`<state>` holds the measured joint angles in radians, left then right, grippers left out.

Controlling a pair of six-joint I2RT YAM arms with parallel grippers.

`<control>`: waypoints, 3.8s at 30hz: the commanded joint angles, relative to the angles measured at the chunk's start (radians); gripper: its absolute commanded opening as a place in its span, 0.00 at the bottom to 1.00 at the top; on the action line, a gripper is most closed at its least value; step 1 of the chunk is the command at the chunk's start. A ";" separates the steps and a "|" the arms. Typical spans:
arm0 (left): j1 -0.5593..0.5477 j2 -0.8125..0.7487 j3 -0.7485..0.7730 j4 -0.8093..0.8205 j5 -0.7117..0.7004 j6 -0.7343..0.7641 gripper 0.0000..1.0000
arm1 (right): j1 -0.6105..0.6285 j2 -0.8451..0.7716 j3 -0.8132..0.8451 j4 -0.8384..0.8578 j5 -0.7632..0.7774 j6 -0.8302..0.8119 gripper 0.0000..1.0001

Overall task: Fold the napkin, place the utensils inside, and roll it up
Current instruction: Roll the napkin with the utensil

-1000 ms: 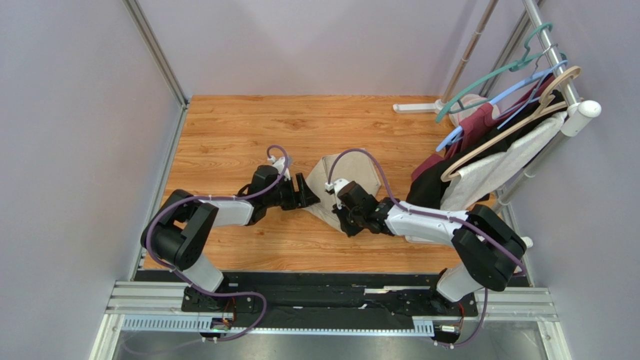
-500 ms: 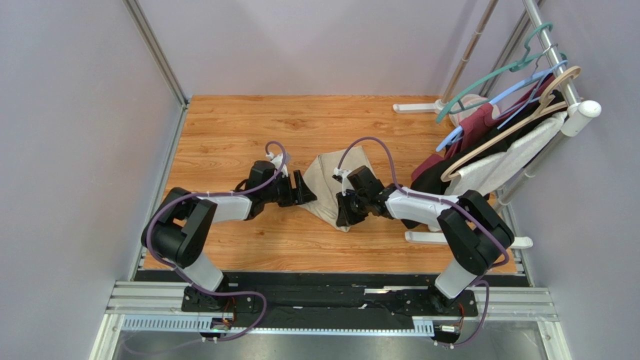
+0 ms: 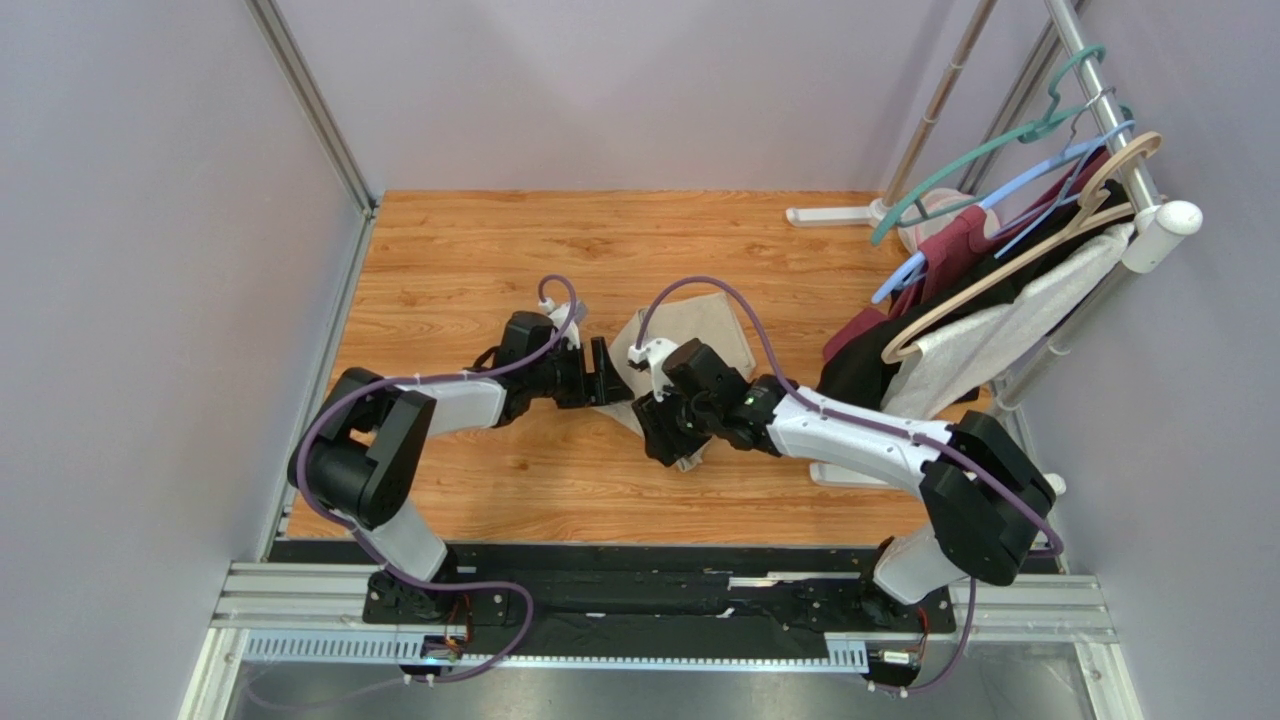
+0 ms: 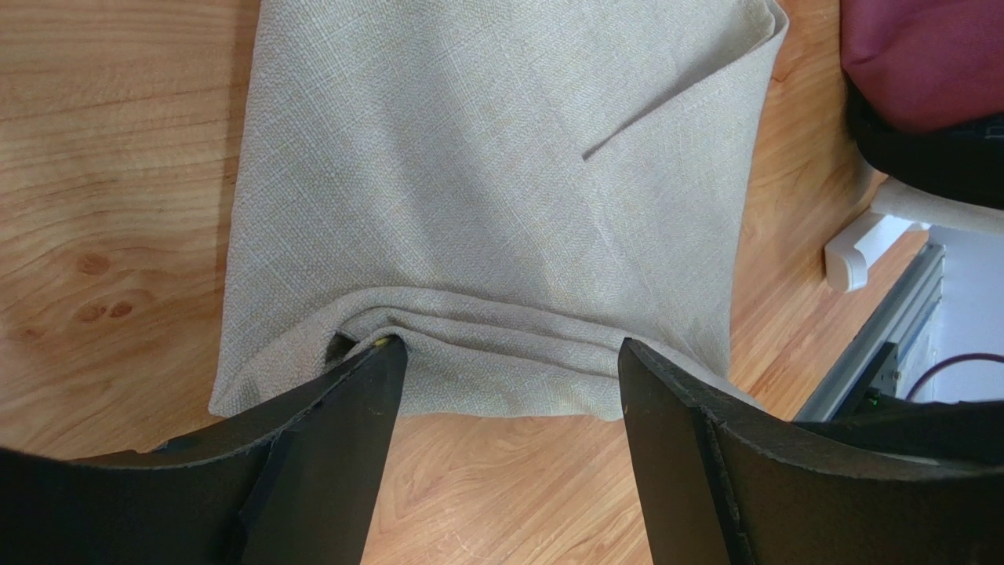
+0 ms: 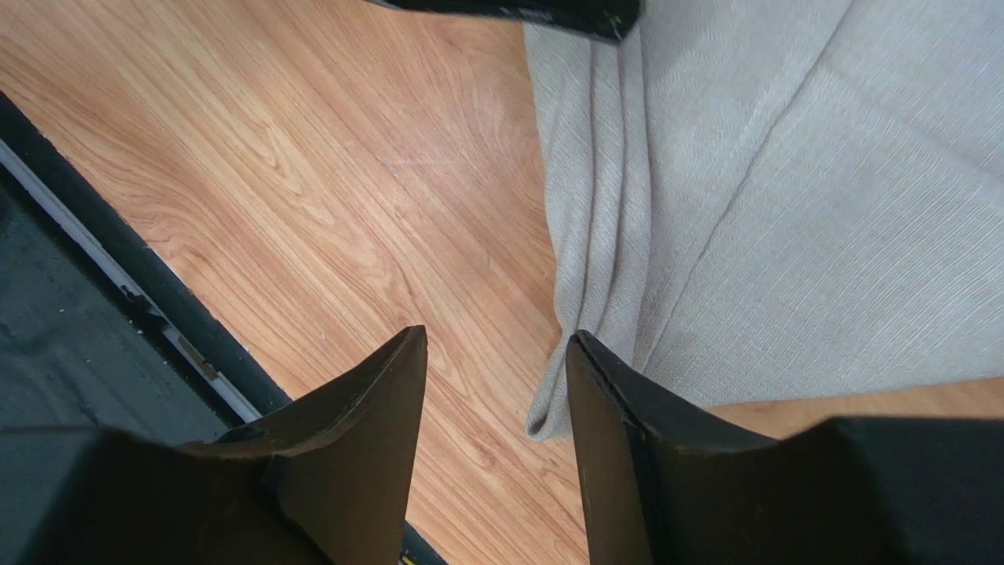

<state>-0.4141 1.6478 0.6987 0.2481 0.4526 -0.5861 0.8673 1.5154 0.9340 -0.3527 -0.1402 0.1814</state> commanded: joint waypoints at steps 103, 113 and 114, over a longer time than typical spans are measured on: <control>0.250 0.052 0.021 -0.081 0.063 0.040 0.00 | -0.165 0.332 0.046 0.067 -0.260 -0.029 0.39; 0.250 0.063 0.090 -0.211 0.064 0.052 0.00 | -0.028 0.157 0.173 -0.032 0.114 -0.083 0.55; 0.251 0.066 0.091 -0.211 0.066 0.052 0.00 | 0.008 0.149 0.178 -0.025 0.195 -0.091 0.55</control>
<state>-0.1650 1.7031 0.7559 0.0879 0.5228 -0.5652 0.7914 1.7416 1.0500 -0.3271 -0.2123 0.1432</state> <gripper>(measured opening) 0.030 0.543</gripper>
